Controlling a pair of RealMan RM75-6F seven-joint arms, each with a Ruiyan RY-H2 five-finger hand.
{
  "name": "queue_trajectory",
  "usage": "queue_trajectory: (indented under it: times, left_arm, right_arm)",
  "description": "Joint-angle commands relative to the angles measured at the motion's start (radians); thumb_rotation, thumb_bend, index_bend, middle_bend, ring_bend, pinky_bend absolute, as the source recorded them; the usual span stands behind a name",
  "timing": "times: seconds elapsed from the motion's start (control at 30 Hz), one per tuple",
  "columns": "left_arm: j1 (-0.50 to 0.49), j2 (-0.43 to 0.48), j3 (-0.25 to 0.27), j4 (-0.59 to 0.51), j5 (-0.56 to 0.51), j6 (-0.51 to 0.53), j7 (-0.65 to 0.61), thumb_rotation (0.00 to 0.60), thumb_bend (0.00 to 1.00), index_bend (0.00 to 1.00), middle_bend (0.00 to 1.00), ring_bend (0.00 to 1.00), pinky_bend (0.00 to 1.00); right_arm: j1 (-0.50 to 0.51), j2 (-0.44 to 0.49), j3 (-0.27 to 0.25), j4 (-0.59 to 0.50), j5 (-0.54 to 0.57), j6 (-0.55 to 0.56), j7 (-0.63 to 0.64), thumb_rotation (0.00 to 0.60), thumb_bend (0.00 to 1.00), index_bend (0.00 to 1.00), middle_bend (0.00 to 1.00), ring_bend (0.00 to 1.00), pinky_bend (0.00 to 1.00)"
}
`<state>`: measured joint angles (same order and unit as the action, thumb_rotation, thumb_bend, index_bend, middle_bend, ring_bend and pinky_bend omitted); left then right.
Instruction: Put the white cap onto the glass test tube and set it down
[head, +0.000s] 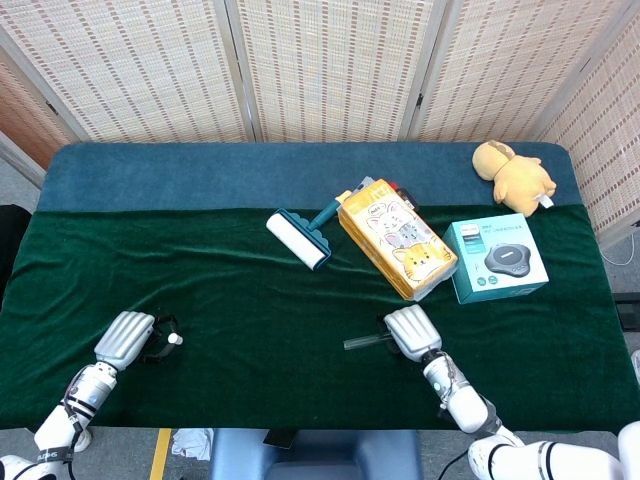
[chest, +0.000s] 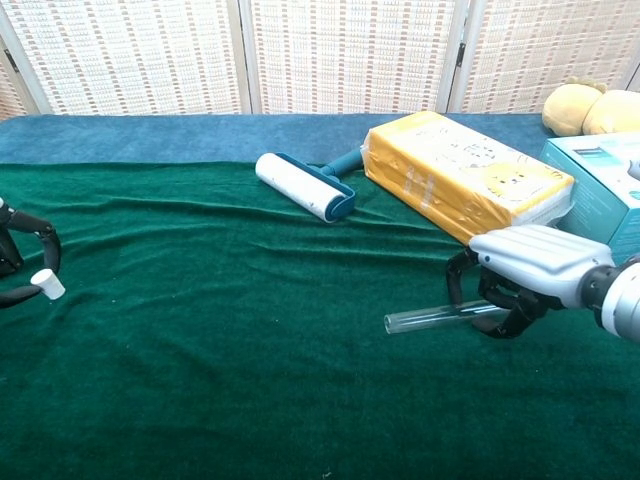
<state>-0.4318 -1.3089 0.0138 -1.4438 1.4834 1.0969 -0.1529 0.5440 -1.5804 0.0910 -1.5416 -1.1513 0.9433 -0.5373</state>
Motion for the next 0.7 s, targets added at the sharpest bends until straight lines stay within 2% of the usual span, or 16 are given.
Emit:
queue_trajectory:
  times: [0.03,0.33,0.5,0.7]
  left_arm:
    - [0.001,-0.001,0.000,0.001,0.000,0.001,-0.002,0.600,0.48,0.59,0.99,0.83,0.73]
    - [0.007,0.002,-0.006,0.009,-0.002,0.012,-0.027,0.600,0.48,0.59,0.99,0.83,0.73]
    - [0.013,0.020,-0.019,-0.005,-0.004,0.032,-0.080,0.600,0.48,0.59,0.99,0.83,0.73]
    - [0.010,0.062,-0.051,-0.051,-0.004,0.056,-0.196,0.600,0.48,0.59,0.99,0.83,0.73]
  right_arm:
    - [0.005,-0.004,-0.003,0.003,0.005,0.001,-0.003,0.600,0.41,0.48,0.93,1.00,1.00]
    - [0.026,-0.017,-0.009,0.007,0.033,-0.003,-0.013,0.600,0.43,0.62,0.93,1.00,1.00]
    - [0.029,-0.003,-0.001,-0.027,0.026,0.014,0.004,0.600,0.57,0.72,0.93,1.00,1.00]
    - [0.031,0.042,0.038,-0.136,0.018,0.014,0.120,0.600,0.67,0.80,0.95,1.00,1.00]
